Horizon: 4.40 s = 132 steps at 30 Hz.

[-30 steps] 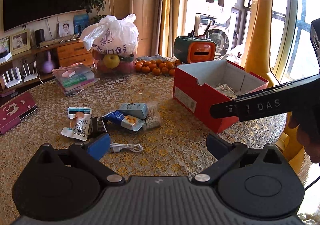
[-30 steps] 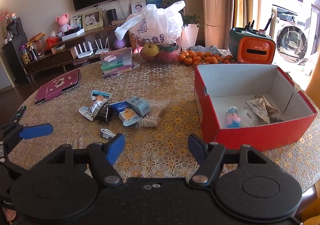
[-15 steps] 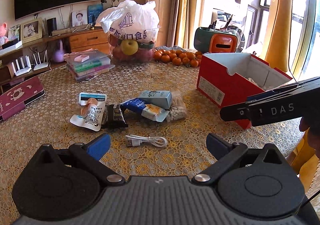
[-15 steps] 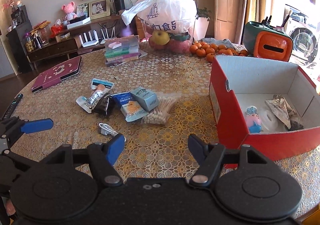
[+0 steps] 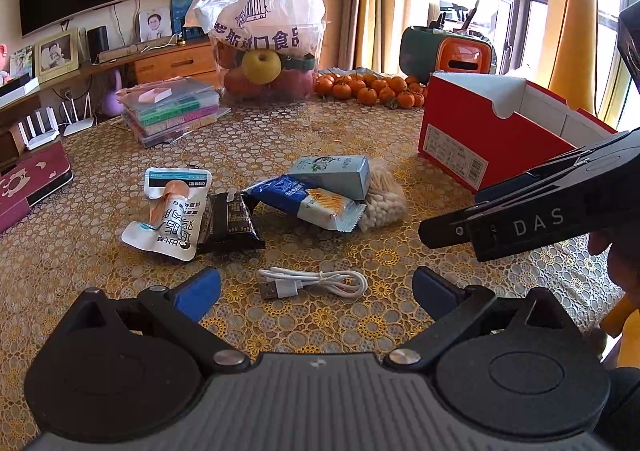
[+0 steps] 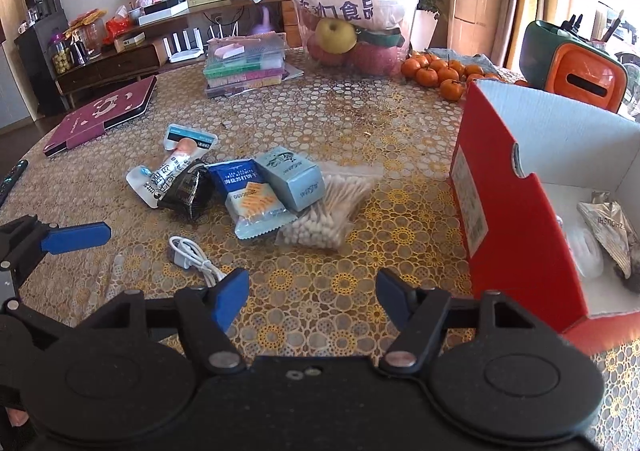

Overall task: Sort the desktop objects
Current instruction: 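Grasp the cotton swab bag with the right tool while the left tool grasps the white USB cable, then carry the cotton swab bag and USB cable over the red shoebox with both tools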

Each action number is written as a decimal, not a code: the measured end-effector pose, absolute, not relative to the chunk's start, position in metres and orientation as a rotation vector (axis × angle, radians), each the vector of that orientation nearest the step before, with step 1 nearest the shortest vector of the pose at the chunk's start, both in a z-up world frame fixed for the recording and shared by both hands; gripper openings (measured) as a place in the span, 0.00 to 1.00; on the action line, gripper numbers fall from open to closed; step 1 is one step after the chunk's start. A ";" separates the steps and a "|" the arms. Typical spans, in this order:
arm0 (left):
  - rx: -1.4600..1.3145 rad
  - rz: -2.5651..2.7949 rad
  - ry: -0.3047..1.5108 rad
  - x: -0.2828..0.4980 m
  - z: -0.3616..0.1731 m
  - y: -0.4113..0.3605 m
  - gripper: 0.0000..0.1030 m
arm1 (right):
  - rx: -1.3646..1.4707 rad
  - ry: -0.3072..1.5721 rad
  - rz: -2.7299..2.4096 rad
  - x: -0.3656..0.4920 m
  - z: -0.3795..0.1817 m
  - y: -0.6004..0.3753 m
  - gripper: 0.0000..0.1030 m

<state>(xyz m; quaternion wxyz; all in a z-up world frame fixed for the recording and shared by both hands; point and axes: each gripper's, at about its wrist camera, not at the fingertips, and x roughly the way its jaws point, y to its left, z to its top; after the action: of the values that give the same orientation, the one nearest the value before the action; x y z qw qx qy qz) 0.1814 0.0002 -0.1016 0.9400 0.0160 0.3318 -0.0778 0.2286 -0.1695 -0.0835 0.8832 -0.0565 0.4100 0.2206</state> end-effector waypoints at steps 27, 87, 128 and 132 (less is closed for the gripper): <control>0.046 -0.118 0.711 0.211 -0.139 -0.004 0.98 | -0.207 0.811 0.468 0.276 -0.131 -0.136 0.64; -0.009 -0.179 0.681 0.171 -0.083 -0.028 0.73 | -0.091 0.675 0.438 0.182 -0.063 -0.207 0.24; 0.048 -0.437 0.509 0.148 0.041 -0.140 0.73 | -0.041 0.497 0.299 0.107 0.031 -0.337 0.24; 0.052 -0.463 0.503 0.158 0.046 -0.155 0.73 | -0.033 0.498 0.282 0.114 0.036 -0.353 0.24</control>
<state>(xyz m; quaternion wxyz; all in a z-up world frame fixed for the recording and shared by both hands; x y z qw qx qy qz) 0.1581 -0.1550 0.0462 0.9419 0.0257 0.2465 -0.2269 0.1140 -0.3531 0.0358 0.9592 -0.0165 0.2454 0.1391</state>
